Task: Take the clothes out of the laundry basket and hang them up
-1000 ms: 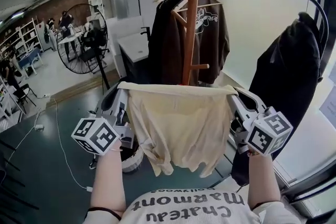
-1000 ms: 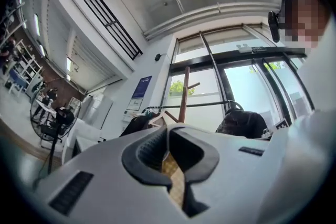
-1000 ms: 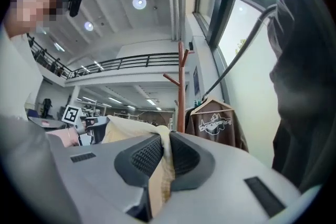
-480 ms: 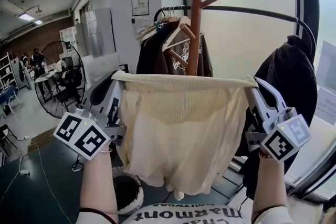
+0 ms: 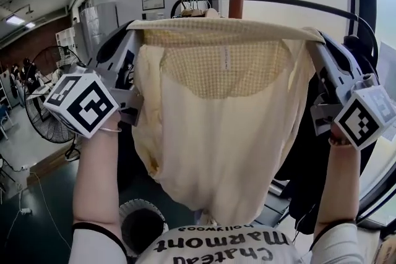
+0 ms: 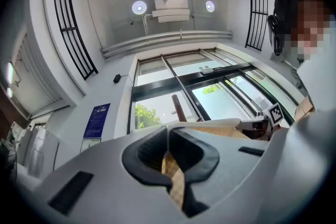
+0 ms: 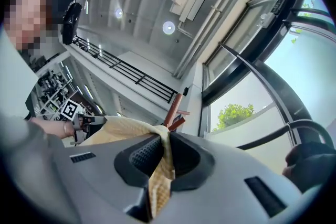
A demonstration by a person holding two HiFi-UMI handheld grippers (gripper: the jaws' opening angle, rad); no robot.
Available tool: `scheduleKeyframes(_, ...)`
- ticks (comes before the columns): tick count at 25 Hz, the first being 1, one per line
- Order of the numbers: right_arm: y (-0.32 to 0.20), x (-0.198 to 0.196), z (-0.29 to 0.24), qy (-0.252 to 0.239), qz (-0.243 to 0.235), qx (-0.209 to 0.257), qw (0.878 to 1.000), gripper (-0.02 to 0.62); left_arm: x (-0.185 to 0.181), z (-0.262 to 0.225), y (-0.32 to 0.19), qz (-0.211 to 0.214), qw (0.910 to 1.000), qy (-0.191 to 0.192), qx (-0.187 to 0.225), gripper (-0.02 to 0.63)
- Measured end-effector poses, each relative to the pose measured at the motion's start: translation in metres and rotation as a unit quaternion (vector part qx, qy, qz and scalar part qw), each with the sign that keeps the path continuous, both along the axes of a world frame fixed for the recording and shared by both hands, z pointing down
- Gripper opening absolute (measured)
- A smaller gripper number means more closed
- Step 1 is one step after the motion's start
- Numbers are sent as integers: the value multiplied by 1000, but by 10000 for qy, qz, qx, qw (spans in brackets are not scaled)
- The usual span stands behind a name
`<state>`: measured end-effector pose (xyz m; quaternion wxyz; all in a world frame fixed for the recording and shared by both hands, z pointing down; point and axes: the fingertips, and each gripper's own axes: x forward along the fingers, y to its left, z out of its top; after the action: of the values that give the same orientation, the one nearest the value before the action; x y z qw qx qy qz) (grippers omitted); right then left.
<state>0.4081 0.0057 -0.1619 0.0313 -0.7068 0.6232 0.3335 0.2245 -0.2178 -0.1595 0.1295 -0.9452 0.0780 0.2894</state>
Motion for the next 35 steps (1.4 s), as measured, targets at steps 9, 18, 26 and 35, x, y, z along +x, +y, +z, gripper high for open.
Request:
scheduleKeyframes(9,-30,32,-72,238,30,556,9982,51,20,-94,-21,-279,9967,622,439,15)
scheduleKeyframes(18,-97,93,19,-558,17,-697,9960,51,87,27,-107,-585,9915,-994,-597,15)
scheduleKeyframes(26,-125,75,119,-1426,-791,-1269,9784,51,103,141,-71,178,9818,-1638,-939,16)
scheduleKeyframes(35,-131,14,154,-2203,-1332,-937,9617,51,109,193,-4,925,9725,-1459,-1560,17)
